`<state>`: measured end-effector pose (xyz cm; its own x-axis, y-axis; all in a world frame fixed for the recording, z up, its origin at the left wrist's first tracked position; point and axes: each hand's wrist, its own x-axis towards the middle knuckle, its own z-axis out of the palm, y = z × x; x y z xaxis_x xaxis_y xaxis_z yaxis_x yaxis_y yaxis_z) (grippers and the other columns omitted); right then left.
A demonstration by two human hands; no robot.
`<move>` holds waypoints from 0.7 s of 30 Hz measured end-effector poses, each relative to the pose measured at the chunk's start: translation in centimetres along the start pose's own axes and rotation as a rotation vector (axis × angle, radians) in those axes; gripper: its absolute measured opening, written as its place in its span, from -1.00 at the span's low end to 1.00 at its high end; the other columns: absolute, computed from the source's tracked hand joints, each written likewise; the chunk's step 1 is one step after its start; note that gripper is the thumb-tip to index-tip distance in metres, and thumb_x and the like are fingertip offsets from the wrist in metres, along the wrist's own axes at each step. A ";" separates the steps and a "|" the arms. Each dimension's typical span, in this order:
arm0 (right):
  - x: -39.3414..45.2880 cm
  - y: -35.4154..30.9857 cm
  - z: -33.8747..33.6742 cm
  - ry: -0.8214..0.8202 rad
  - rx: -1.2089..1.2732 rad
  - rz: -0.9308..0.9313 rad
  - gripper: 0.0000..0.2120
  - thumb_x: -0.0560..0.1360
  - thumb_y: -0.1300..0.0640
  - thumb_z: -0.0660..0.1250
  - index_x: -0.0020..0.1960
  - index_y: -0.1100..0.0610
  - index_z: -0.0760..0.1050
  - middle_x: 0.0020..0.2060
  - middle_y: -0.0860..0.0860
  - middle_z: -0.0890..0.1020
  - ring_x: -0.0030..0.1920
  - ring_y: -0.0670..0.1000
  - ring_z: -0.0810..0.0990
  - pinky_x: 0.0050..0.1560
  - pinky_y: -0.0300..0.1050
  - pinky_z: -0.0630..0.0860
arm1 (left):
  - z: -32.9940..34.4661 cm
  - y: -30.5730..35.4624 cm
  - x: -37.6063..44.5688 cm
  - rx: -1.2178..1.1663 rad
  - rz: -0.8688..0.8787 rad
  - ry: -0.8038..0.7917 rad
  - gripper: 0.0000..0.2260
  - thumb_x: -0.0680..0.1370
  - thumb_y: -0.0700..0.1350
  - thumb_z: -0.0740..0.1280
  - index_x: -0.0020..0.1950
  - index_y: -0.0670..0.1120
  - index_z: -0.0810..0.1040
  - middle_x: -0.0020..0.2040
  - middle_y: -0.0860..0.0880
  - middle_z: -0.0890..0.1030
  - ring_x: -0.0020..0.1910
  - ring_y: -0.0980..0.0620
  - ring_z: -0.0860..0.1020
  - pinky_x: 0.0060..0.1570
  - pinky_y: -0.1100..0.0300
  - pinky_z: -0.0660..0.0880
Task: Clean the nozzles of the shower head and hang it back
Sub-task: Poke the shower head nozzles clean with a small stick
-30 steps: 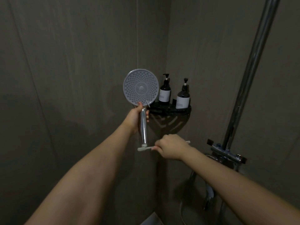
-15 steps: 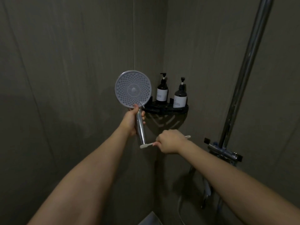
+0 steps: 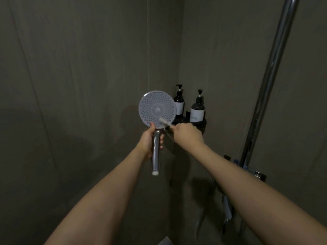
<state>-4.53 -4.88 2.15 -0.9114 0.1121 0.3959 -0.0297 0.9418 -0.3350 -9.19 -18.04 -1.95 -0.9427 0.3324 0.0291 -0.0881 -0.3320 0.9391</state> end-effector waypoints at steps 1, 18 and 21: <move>0.9 0.4 -0.3 0.067 0.114 0.104 -0.64 0.61 0.03 0.05 -0.11 0.21 0.52 -0.24 0.12 0.54 -0.25 0.12 0.50 -0.33 -0.14 0.30 | 0.1 -0.2 0.0 0.031 -0.011 -0.008 -0.52 0.61 0.20 -0.05 -0.23 -0.11 0.41 -0.54 0.00 0.45 -0.59 0.11 0.39 -0.55 0.32 0.34; 0.0 -0.3 -2.3 -0.108 -0.168 -0.255 -0.73 0.61 0.06 0.07 0.19 0.09 0.47 -0.01 0.13 0.59 -0.03 0.12 0.59 -0.13 -0.05 0.48 | -0.2 -3.7 -0.2 0.263 0.000 0.040 -0.69 0.61 0.08 0.10 -0.19 -0.09 0.42 -0.48 -0.06 0.45 -0.58 0.07 0.39 -0.59 0.32 0.33; 2.2 3.7 -2.5 0.112 0.377 0.335 -0.67 0.62 0.10 0.07 0.24 0.25 0.45 0.07 0.20 0.56 0.06 0.18 0.56 -0.05 -0.03 0.45 | -0.1 -5.0 -0.6 0.214 -0.024 0.025 -0.70 0.61 0.07 0.11 -0.18 -0.10 0.41 -0.48 -0.06 0.44 -0.59 0.07 0.39 -0.59 0.31 0.34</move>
<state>-5.61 -0.38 3.95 -0.8473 0.4406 0.2966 0.0912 0.6708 -0.7360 -8.22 -16.65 -6.67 -0.9491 0.3149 -0.0007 -0.0431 -0.1279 0.9908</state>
